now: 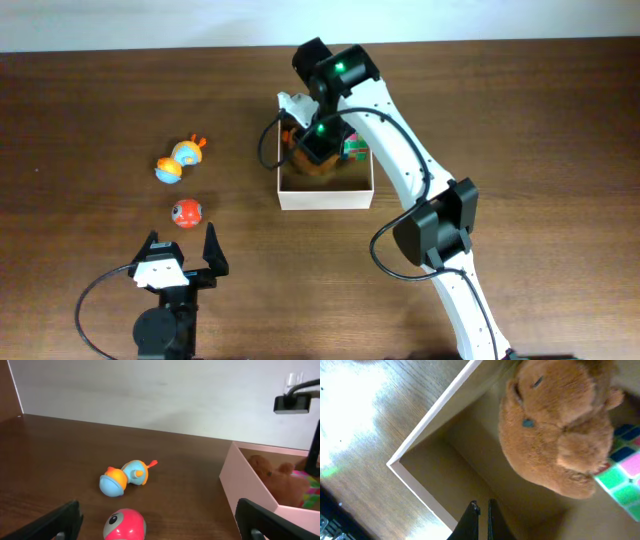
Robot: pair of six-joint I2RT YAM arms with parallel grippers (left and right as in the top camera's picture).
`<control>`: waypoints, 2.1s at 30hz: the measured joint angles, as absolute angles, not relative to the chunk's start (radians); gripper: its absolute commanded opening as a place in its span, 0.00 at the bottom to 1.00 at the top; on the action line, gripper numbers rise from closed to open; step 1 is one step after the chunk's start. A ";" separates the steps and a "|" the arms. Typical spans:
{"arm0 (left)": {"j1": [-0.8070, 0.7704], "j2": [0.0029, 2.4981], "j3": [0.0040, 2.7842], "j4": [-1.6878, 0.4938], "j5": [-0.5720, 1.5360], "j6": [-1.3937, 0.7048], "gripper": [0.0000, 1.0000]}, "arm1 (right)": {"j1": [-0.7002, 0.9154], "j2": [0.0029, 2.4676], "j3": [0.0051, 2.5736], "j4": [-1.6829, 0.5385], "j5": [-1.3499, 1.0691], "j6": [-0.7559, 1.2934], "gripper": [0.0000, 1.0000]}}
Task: Pack container
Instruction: 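Release the bear in the box and lift the right gripper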
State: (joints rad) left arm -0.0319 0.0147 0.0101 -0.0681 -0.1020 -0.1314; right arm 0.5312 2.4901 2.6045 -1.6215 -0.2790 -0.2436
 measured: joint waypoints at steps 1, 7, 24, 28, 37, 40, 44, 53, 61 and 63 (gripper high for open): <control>-0.032 0.015 0.010 -0.068 -0.102 -0.131 0.99 | 0.532 2.490 2.598 -1.621 -0.279 -0.243 0.04; -0.032 0.015 0.010 -0.068 -0.102 -0.131 0.99 | 0.533 2.488 2.505 -1.588 -0.270 -0.244 0.04; -0.032 0.015 0.010 -0.068 -0.102 -0.131 0.99 | 0.533 2.488 2.397 -1.430 -0.125 -0.245 0.04; -0.032 0.015 0.010 -0.068 -0.102 -0.131 0.99 | 0.533 2.487 2.397 -1.408 -0.078 -0.246 0.04; -0.032 0.015 0.010 -0.068 -0.102 -0.131 0.99 | 0.533 2.481 2.397 -1.355 -0.015 -0.248 0.04; -0.032 0.015 0.010 -0.068 -0.102 -0.131 0.99 | 0.533 2.480 2.397 -1.329 -0.002 -0.248 0.04; -0.032 0.015 0.010 -0.068 -0.102 -0.131 0.99 | 0.533 2.480 2.397 -1.299 0.012 -0.249 0.04; -0.032 0.015 0.010 -0.068 -0.102 -0.131 0.99 | 0.533 2.480 2.397 -1.288 0.019 -0.251 0.04; -0.032 0.015 0.010 -0.068 -0.102 -0.131 0.99 | 0.533 2.480 2.400 -1.343 0.019 -0.255 0.18; -0.032 0.015 0.010 -0.068 -0.102 -0.131 0.99 | 0.534 2.480 2.418 -1.377 0.022 -0.259 0.27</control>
